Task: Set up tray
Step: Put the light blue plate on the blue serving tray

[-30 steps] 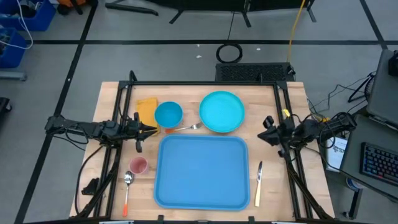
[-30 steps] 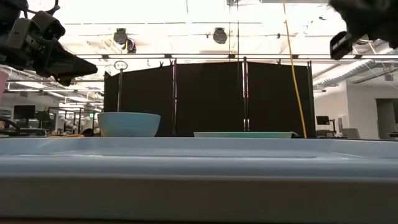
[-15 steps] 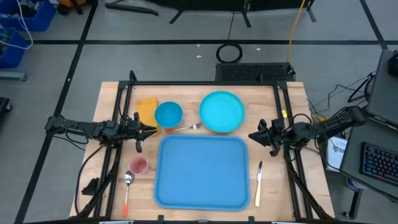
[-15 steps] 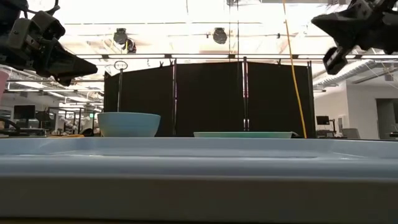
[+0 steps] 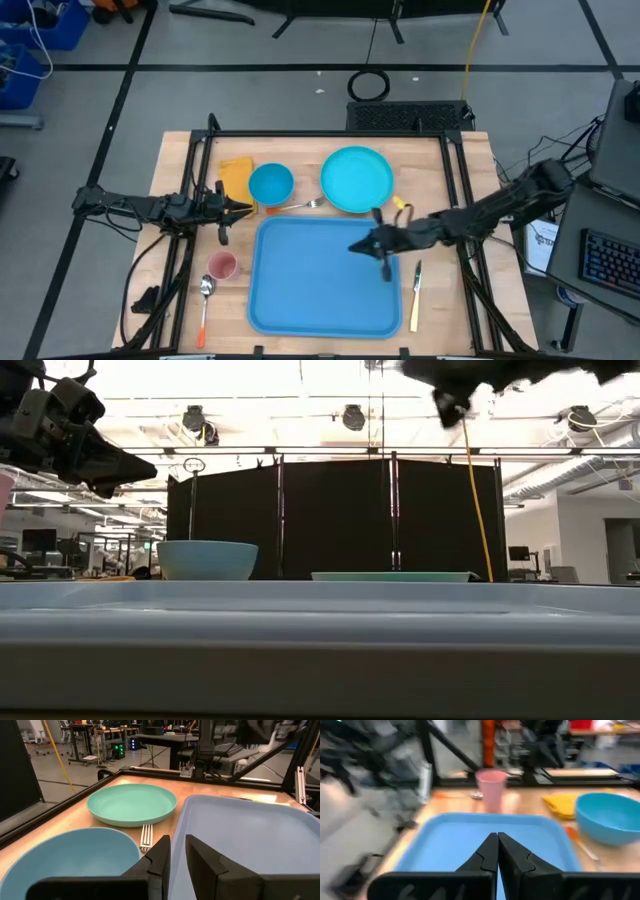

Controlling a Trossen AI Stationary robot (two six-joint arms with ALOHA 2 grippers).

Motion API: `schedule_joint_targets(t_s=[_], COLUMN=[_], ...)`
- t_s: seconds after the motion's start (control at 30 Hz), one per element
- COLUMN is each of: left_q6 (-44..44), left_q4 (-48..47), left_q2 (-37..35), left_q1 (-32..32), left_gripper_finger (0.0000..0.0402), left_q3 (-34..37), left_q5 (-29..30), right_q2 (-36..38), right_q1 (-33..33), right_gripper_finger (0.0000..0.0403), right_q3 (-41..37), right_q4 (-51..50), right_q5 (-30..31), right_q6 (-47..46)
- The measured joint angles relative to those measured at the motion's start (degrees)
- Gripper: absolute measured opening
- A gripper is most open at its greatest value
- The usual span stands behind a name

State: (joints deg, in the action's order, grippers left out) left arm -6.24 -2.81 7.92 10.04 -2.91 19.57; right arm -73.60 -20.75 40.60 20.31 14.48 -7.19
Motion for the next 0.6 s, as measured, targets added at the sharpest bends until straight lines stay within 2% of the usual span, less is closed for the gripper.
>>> schedule_joint_targets(t_s=[0.13, 0.2, 0.37, 0.6], left_q6=[0.0, 0.0, 0.0, 0.0], left_q4=[0.0, -0.06, -0.04, -0.04], left_q2=[-0.02, 0.0, 0.0, 0.0], left_q1=[-0.02, -0.01, 0.0, 0.0], left_gripper_finger=[0.0063, 0.0063, 0.0063, 0.0063], left_q3=[0.01, -0.01, -0.01, 0.01], left_q5=[0.0, 0.0, 0.0, 0.0], right_q2=[-5.86, -7.1, -7.96, -8.3], right_q1=[0.8, 1.51, 5.56, 13.06], right_gripper_finger=[0.0, 0.0, 0.0026, 0.0135], right_q3=[7.0, 9.08, 10.12, 10.3], right_q4=[-25.93, -33.61, -41.43, -44.05], right_q5=[6.68, 8.04, 7.76, 6.26], right_q6=[-0.49, -0.69, 0.75, 6.75])
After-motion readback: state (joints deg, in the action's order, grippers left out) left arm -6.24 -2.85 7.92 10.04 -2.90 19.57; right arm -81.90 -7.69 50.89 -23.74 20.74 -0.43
